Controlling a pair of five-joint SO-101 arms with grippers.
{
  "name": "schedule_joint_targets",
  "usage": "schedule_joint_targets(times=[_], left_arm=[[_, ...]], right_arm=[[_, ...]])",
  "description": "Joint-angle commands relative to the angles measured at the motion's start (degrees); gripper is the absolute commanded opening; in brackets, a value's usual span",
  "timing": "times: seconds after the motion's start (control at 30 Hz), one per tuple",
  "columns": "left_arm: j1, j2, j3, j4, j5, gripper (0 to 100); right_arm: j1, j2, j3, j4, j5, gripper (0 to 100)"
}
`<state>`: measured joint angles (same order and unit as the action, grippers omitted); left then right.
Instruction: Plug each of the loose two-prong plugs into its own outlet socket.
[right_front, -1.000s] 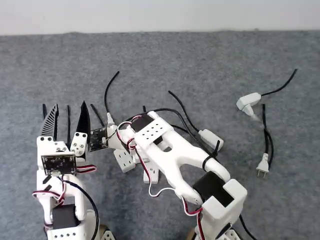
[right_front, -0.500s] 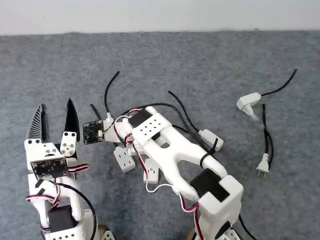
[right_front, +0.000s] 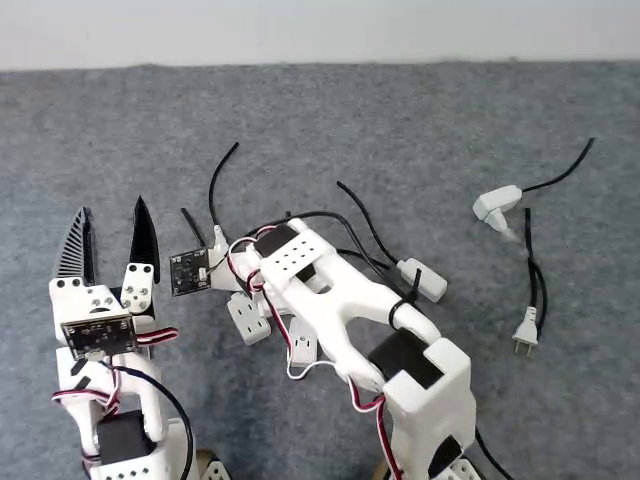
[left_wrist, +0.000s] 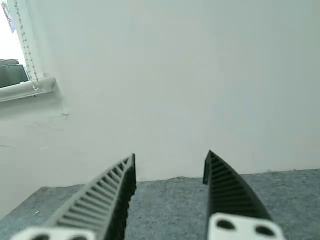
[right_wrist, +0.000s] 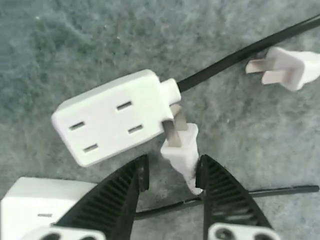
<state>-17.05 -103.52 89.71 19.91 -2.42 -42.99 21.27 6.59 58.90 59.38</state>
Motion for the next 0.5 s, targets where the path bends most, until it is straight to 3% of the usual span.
schedule_joint_targets(times=[0.0,0.23,0.37,0.47], left_arm=[[-0.18,-0.88,-2.77,-1.85,0.79,22],[-0.18,-0.88,-2.68,-1.76,0.79,22],[-0.18,-0.88,-2.68,-1.76,0.79,22],[-0.18,-0.88,-2.15,-1.93,0.79,22]], right_arm=[[0.57,0.13,-3.25,-1.63,0.7,15.1],[0.4,0.57,-3.25,-3.12,0.44,14.7],[0.4,0.57,-3.25,-3.56,0.35,0.8],[0.48,0.66,-2.9,-4.26,0.26,0.8]])
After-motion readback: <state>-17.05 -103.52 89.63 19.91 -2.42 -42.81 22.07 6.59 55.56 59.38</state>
